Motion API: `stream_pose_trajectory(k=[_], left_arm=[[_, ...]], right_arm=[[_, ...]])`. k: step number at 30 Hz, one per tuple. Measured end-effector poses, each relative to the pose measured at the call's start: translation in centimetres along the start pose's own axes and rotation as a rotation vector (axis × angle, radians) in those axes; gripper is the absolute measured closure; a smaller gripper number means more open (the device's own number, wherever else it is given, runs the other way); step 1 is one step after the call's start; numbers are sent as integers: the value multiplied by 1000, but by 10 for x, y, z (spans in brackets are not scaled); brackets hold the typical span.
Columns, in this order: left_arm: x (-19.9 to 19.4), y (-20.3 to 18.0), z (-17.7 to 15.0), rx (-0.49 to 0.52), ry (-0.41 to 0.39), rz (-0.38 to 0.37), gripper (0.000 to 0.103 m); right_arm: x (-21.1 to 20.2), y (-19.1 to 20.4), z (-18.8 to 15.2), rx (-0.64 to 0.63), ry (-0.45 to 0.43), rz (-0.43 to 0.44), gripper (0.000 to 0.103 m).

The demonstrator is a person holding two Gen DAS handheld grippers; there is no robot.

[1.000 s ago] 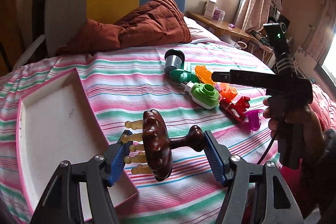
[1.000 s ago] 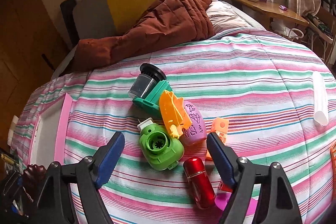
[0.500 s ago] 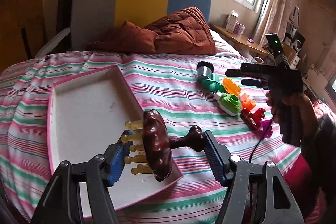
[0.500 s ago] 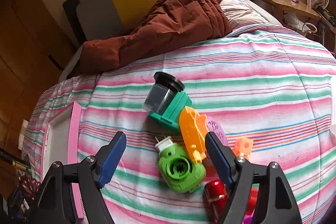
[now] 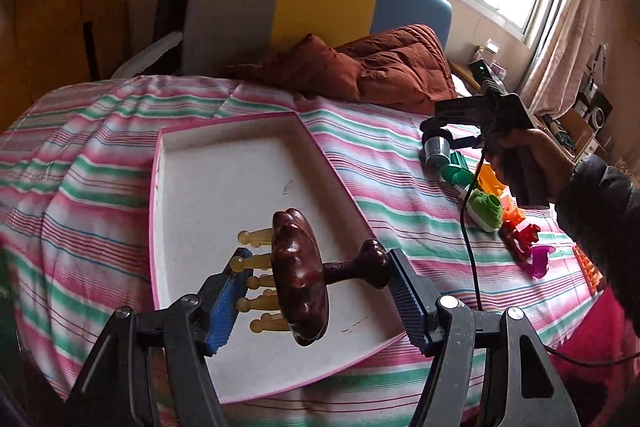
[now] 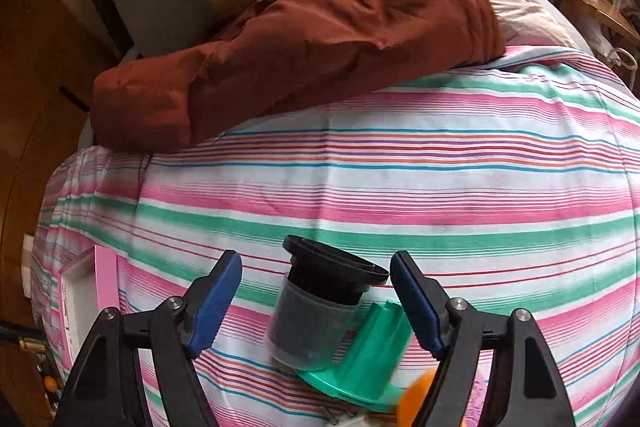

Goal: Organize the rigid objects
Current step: 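Carry the brush toward the white tray with the left tool while the right tool grasps the black-lidded cup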

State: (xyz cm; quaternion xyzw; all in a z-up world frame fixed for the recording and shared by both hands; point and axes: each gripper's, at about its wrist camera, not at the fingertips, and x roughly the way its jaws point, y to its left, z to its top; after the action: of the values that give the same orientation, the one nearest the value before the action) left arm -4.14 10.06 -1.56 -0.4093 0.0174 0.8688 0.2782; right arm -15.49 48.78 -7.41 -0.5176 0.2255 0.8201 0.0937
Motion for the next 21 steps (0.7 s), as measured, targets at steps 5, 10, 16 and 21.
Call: stream_pose_trajectory(k=[5,10,16,21], left_arm=[[2,6,-2,-20,10,1,35],[-3,8,-2,-24,-3,-2,35],[-3,10,-5,-40,3,-11,35],[-6,16,-5,-56,6,0,35]], right_arm=[[16,48,-16,-114,32,75,25],[32,65,-41,-182,62,33,24],[20,68,-68,-253,16,-50,61],[4,79,-112,-377,32,-65,61]])
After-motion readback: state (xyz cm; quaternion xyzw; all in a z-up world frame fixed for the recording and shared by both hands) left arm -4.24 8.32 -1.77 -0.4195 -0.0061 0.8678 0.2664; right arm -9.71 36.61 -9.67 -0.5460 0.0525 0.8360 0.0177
